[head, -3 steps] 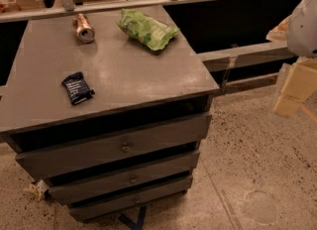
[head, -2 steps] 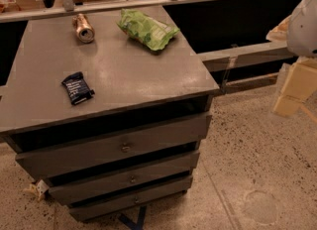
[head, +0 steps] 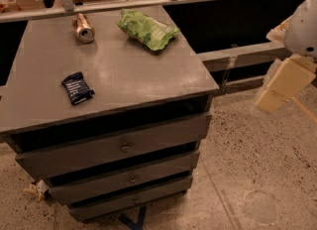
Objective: Move rxbar blueberry near green rice chip bag
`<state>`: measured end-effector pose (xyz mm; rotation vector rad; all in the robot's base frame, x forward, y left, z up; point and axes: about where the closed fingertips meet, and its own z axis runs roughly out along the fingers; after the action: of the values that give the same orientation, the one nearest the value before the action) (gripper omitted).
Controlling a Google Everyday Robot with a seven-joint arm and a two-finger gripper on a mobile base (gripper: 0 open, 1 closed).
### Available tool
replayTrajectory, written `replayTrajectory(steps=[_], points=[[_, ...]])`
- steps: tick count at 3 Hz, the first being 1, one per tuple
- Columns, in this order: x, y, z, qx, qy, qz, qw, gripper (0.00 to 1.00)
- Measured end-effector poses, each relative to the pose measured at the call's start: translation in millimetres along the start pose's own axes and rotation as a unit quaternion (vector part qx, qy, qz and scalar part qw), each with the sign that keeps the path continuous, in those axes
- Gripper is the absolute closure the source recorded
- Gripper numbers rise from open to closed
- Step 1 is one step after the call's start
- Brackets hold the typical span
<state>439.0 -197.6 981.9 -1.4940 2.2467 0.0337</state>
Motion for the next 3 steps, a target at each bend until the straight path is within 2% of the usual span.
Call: replayTrajectory(steps=[1,2,3], points=[[-22,25,4,0.001,-0.087,0.112,0.99,0.0],[-43,52,25,-0.01,-0.16,0.171,0.9721,0.0],[-73,61,48,-0.006,-0.238,0.166,0.9571,0.0]])
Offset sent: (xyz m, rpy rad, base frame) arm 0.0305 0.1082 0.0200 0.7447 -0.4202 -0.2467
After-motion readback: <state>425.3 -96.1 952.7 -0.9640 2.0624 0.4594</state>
